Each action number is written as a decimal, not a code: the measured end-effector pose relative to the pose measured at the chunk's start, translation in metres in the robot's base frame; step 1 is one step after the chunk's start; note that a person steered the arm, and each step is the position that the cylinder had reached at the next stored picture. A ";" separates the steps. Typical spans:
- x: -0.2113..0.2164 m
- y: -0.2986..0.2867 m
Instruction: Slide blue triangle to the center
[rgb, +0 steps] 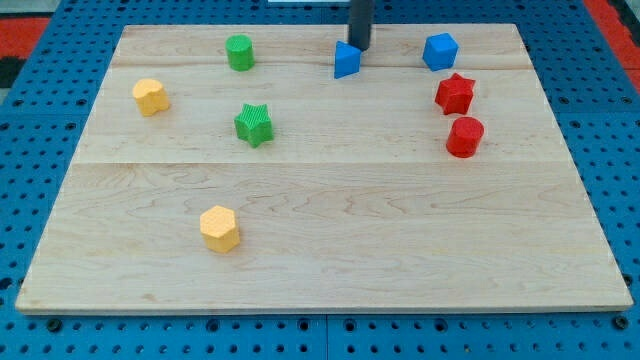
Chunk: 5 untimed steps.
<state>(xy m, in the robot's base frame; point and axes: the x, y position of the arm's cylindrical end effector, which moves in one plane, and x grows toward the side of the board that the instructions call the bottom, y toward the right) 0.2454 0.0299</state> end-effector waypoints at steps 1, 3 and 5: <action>0.020 -0.023; 0.093 -0.052; 0.130 -0.089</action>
<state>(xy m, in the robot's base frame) 0.3752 -0.0594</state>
